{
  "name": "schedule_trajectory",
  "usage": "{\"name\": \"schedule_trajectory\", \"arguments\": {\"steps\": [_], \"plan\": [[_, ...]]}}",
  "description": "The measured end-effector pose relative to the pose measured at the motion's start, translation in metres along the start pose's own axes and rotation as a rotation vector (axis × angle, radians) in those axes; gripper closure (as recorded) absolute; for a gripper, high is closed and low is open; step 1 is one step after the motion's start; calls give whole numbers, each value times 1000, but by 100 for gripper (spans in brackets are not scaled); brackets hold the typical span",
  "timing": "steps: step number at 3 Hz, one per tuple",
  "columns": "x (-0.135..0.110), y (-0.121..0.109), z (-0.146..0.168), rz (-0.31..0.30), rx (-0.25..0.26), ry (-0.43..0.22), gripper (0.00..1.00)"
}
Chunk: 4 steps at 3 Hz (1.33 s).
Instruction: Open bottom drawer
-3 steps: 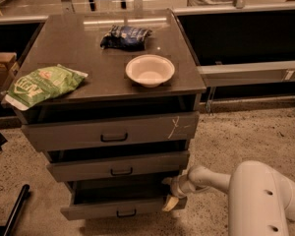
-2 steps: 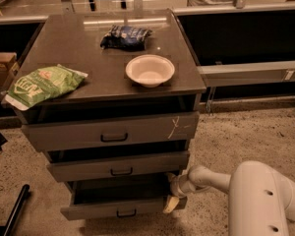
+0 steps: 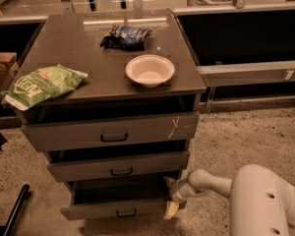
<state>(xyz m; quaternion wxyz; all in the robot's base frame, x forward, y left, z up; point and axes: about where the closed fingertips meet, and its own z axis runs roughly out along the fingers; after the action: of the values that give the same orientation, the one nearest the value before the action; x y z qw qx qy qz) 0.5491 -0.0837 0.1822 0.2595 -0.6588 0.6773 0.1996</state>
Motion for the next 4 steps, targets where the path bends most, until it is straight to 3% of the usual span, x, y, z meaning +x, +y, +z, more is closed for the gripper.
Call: {"name": "schedule_trajectory", "arguments": {"steps": [1, 2, 3, 4], "plan": [[5, 32, -5, -66, -25, -4, 0], [6, 79, -9, -121, -64, 2, 18], [5, 110, -13, -161, -101, 36, 41], [4, 131, -15, -178, -131, 52, 46]]}}
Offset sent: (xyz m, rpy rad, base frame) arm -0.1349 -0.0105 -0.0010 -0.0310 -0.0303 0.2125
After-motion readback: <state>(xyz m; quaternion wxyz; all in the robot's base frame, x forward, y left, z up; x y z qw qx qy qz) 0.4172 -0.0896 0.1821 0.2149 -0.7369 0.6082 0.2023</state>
